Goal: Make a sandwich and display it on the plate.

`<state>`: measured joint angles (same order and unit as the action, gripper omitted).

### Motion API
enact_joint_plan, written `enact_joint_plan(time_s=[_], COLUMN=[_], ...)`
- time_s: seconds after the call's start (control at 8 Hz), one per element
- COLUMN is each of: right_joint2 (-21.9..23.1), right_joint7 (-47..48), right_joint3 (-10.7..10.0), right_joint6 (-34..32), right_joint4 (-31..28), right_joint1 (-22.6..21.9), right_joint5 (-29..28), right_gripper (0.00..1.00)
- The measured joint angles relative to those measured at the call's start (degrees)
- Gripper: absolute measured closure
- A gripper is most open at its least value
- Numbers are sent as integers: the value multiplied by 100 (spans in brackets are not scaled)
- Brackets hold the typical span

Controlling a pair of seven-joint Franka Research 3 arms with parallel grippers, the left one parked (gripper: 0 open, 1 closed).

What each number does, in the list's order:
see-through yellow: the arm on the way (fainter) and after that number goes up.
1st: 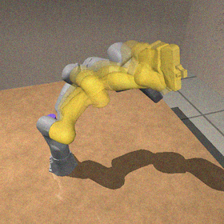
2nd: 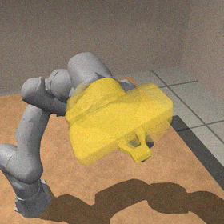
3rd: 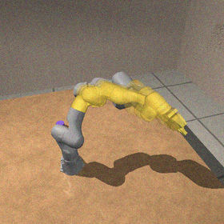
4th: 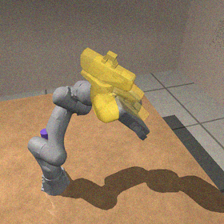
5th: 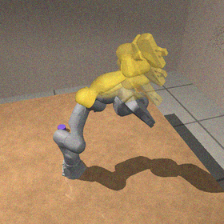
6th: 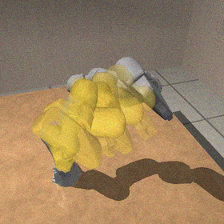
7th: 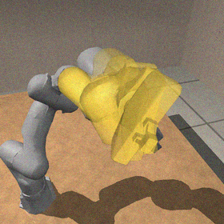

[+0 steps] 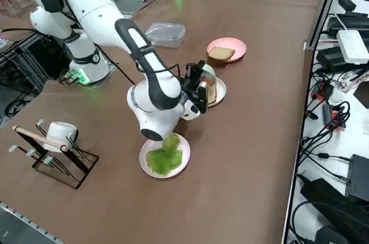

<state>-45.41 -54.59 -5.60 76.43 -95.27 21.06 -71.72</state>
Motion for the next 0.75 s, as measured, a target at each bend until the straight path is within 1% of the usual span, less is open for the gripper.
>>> enact_joint_plan(time_s=[0.75], right_joint2=[-136], right_joint7=[-102], right_joint3=[0], right_joint6=[-87], right_joint4=[3], right_joint1=[17], right_joint5=[-196], right_gripper=[97])
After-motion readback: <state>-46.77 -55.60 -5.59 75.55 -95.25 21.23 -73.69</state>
